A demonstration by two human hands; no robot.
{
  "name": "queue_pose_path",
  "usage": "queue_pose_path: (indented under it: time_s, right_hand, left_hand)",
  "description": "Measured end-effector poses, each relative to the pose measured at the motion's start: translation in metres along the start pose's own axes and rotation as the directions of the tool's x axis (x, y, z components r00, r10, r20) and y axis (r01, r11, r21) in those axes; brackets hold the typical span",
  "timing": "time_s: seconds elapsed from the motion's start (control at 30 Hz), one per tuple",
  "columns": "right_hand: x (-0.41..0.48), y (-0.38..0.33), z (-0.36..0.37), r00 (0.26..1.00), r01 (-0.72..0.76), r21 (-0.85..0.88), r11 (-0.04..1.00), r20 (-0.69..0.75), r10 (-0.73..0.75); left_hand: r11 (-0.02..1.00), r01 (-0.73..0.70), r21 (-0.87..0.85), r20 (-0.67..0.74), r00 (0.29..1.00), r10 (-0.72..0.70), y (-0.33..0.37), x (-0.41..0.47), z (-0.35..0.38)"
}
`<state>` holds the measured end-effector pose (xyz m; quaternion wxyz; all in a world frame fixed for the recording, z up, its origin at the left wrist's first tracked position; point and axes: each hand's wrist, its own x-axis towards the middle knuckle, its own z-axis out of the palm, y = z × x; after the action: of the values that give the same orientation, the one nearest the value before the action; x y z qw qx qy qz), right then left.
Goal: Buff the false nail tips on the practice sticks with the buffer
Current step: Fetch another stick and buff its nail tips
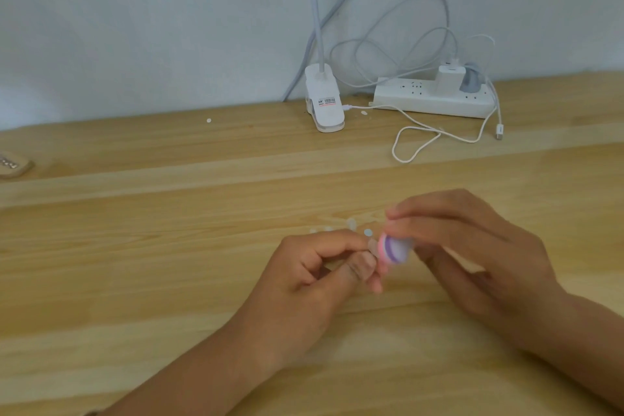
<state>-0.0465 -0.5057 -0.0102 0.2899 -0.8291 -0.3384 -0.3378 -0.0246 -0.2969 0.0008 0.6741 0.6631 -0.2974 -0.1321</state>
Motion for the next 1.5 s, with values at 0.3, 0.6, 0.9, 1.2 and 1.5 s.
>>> queue_pose_path:
  time_s: [0.3,0.6,0.9,1.2,1.5]
  right_hand:
    - [0.001,-0.009,0.002,0.999,0.031,0.019,0.999,-0.029,-0.031]
    - [0.000,-0.002,0.002,0.999,-0.030,-0.048,0.998,-0.025,0.029]
    - [0.002,0.024,-0.004,0.934,-0.337,-0.278,0.899,0.024,0.357]
    - [0.025,-0.024,-0.007,0.929,-0.348,0.095,0.933,0.171,0.329]
    - [0.039,0.013,-0.012,0.816,-0.568,0.205,0.797,0.264,0.514]
  left_hand:
    - [0.989,0.014,-0.145,0.017,1.000,-0.012,0.004,0.001,0.000]
    - [0.975,0.105,-0.194,0.031,0.994,-0.101,-0.001,-0.001,-0.006]
    - [0.990,0.030,-0.138,-0.036,0.999,-0.035,0.001,0.002,-0.001]
    - [0.989,-0.035,-0.147,0.016,0.999,0.037,-0.001,0.002,0.003]
    - [0.825,-0.101,0.557,-0.238,0.932,0.275,0.011,0.001,-0.018]
